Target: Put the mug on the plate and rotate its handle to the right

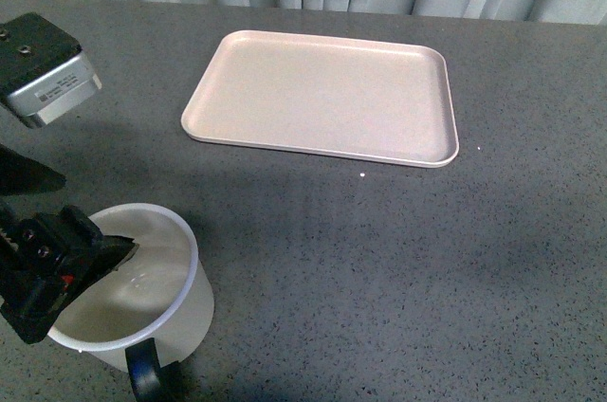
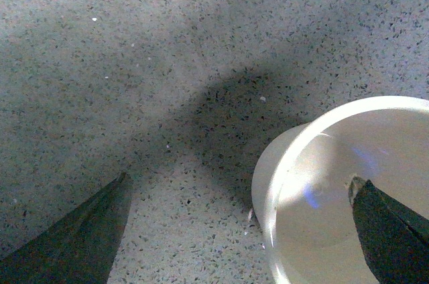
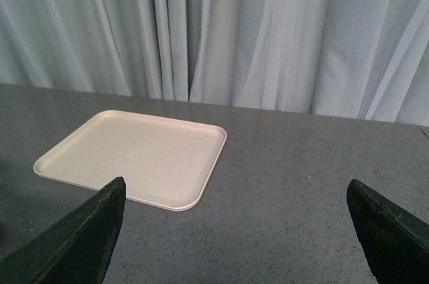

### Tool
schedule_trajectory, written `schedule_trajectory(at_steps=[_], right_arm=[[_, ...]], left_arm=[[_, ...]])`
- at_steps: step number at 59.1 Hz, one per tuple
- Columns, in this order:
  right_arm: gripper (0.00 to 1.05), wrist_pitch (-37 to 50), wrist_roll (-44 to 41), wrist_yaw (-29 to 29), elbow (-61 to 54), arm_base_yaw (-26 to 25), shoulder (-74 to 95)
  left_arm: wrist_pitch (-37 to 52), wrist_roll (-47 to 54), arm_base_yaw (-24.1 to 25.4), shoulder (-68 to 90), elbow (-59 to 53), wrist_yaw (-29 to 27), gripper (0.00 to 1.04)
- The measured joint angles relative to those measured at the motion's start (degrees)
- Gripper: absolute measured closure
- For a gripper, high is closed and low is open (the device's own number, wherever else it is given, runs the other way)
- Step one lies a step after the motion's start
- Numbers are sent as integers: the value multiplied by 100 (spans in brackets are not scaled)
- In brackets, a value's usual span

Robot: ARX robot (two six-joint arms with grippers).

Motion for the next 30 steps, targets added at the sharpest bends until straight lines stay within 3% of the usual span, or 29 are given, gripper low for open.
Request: schedule_trajectory(at_steps=[30], right_arm=[[9, 0, 0, 0, 0, 0, 0]], left_arm=[[-170, -22, -105, 315, 208, -72, 86]])
